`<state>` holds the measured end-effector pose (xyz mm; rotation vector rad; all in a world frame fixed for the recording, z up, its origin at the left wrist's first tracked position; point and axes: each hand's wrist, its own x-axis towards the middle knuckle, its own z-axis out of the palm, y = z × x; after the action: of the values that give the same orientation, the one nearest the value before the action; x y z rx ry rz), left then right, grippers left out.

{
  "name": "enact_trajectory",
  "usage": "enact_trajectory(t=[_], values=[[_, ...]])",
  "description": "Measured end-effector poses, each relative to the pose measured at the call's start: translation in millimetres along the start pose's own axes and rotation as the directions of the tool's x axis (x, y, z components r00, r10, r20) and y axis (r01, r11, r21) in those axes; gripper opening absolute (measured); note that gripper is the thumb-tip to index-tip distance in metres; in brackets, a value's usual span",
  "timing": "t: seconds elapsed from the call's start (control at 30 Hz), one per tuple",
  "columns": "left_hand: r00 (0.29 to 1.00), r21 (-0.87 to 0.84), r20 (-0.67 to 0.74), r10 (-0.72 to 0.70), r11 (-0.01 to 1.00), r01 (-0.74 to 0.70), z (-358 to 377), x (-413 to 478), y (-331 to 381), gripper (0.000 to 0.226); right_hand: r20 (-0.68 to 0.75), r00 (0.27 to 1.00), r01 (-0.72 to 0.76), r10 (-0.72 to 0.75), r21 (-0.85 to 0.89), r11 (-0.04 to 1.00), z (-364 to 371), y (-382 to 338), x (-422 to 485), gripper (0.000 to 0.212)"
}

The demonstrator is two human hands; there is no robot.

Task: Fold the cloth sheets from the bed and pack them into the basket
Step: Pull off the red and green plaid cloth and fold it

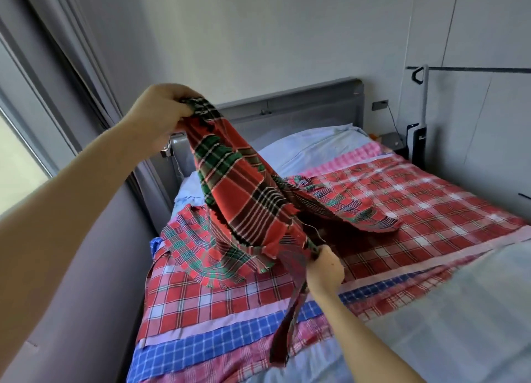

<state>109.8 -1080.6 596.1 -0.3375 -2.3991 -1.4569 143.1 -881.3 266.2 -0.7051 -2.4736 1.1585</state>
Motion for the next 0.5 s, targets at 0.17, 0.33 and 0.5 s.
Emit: enact_trajectory(t=[0.17, 0.33, 0.5], values=[[0.995, 0.056, -0.092, -0.048, 0.997, 0.053, -30.9, -3.4, -39.5, 0.027, -0.123, 0.992, 0.010, 0.014, 0.197, 0.980, -57.0, 16.6, 41.4, 0.018], [0.952, 0.069, -0.169, -0.257, 0.960, 0.271, -43.0, -19.1, -126.1, 0.022, -0.168, 0.965, 0.240, -0.202, 0.247, 0.939, -153.6, -20.9, 70.1, 0.033], [0.875, 0.051, -0.184, -0.447, 0.885, 0.463, -22.3, -45.6, -200.7, 0.027, 0.237, 0.867, 0.445, -0.438, 0.029, 0.895, -205.6, -23.1, 67.4, 0.006]])
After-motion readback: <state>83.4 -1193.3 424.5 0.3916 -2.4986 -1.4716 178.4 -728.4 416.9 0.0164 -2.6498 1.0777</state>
